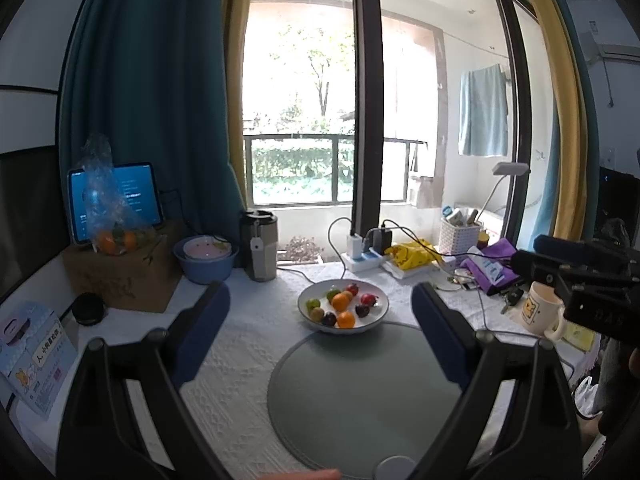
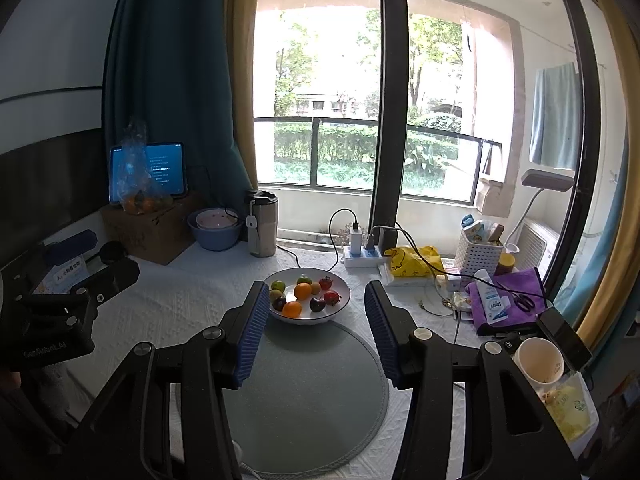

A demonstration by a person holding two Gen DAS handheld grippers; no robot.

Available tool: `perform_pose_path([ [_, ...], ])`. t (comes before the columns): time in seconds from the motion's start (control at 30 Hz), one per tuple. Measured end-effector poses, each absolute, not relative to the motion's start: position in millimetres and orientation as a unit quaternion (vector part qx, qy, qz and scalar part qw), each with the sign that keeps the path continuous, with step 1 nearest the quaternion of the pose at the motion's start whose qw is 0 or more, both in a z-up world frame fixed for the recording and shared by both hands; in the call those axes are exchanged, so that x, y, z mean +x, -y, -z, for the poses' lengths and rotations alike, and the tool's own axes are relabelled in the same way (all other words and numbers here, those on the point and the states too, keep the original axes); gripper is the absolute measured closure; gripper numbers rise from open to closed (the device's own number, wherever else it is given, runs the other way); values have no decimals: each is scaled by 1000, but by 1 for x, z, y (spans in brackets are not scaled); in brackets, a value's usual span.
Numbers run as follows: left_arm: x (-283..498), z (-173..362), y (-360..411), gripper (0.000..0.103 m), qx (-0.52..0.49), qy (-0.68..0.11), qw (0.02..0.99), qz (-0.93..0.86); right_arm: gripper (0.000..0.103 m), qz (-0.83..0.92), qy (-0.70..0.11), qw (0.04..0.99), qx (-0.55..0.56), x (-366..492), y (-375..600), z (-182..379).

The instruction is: Organize fruits

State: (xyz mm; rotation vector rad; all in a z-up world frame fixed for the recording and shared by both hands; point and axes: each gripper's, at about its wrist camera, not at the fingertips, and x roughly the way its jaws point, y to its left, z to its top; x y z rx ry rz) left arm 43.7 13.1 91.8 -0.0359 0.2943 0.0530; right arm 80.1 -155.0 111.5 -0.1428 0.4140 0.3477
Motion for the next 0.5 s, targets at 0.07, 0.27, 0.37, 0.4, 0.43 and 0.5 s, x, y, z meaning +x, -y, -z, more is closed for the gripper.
perform_pose_path([
  [0.07, 44, -92, -13, 10, -18, -146, 989, -27, 51, -171, -205, 961, -69, 81, 155, -111],
  [0.27, 43, -92, -11, 10, -17, -146, 989, -24, 51, -171, -205, 961, -70, 81, 155, -111],
  [0.37, 43, -92, -11, 10, -18, -147, 989, -23, 51, -171, -205, 961, -69, 81, 155, -111],
  [0.4, 43, -92, -10, 10, -18, -147, 989, -23, 51, -171, -205, 961, -69, 82, 154, -111],
  [0.43, 43, -92, -11, 10, -18, -147, 989, -23, 51, -171, -205, 961, -70, 82, 155, -111],
  [0.5, 44, -92, -11, 10, -18, -147, 989, -22, 51, -170, -207, 961, -69, 83, 154, -110],
])
